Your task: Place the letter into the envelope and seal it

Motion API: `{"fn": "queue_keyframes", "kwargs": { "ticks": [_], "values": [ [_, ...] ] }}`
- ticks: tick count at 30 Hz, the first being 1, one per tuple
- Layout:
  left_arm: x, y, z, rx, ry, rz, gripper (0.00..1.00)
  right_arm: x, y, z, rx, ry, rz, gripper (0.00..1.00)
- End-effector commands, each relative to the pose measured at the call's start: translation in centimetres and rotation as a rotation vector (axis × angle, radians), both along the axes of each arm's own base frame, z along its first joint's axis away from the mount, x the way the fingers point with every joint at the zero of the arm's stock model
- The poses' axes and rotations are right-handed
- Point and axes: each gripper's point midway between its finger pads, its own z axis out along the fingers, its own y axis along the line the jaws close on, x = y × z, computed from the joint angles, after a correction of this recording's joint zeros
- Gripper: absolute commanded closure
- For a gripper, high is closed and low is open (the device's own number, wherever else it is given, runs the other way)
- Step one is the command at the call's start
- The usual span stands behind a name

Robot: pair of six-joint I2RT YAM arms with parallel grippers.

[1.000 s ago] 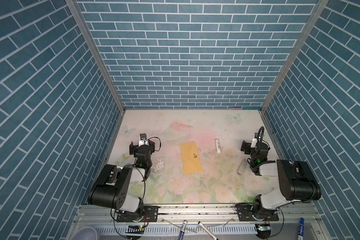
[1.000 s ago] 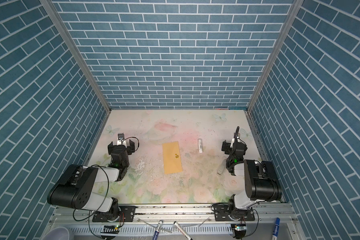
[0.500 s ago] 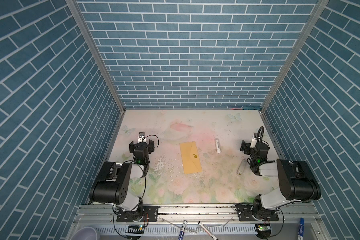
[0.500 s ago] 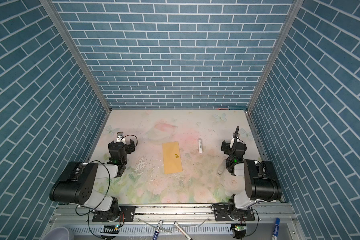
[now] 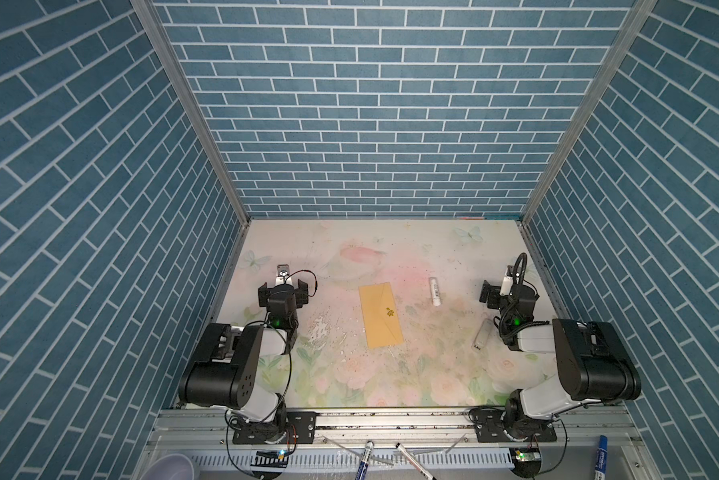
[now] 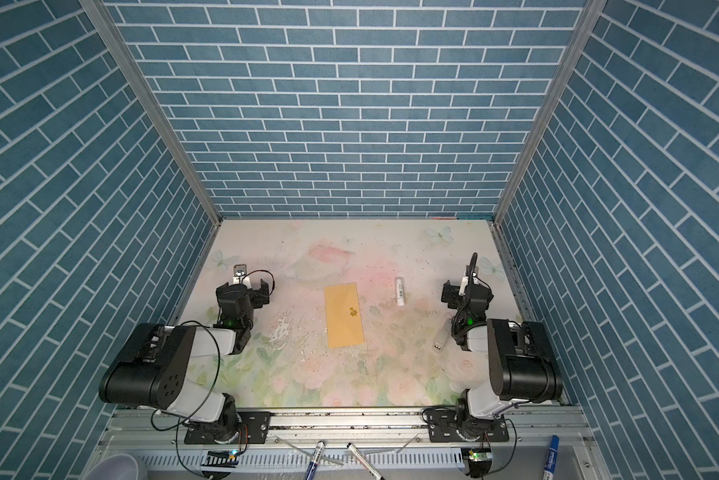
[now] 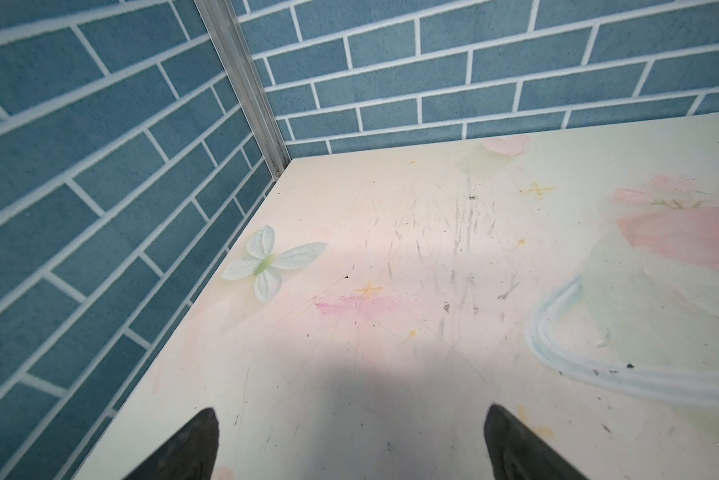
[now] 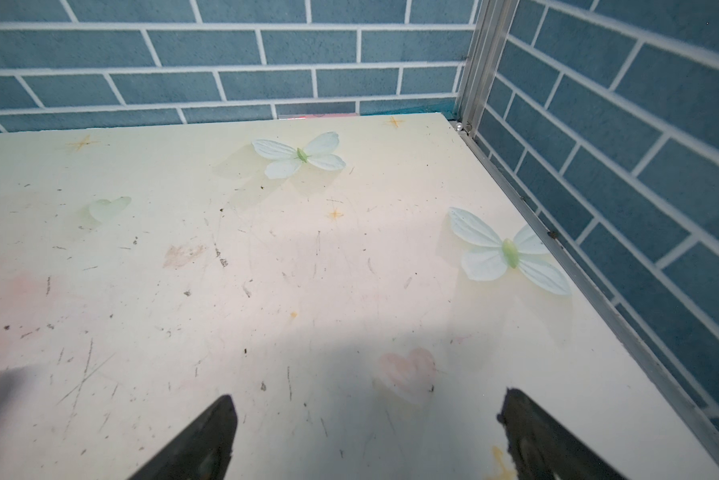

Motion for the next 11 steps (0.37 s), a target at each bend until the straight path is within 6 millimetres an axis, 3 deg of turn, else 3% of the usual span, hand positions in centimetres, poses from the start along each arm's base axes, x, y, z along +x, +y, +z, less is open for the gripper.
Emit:
{"fn": "queue_keyframes", "kwargs": {
  "ticks": [1,11],
  "values": [
    [0.24,0.14,0.25,-0.011,-0.007,0.005,0.00,0.49,-0.18,0.39,-0.005,-0.010,-0.003,0.01],
    [0.25,0.15,0.26,-0.011,-0.006,0.005,0.00,0.60,-0.05,0.33,-0.001,-0.003,0.005,0.01]
  ]
}}
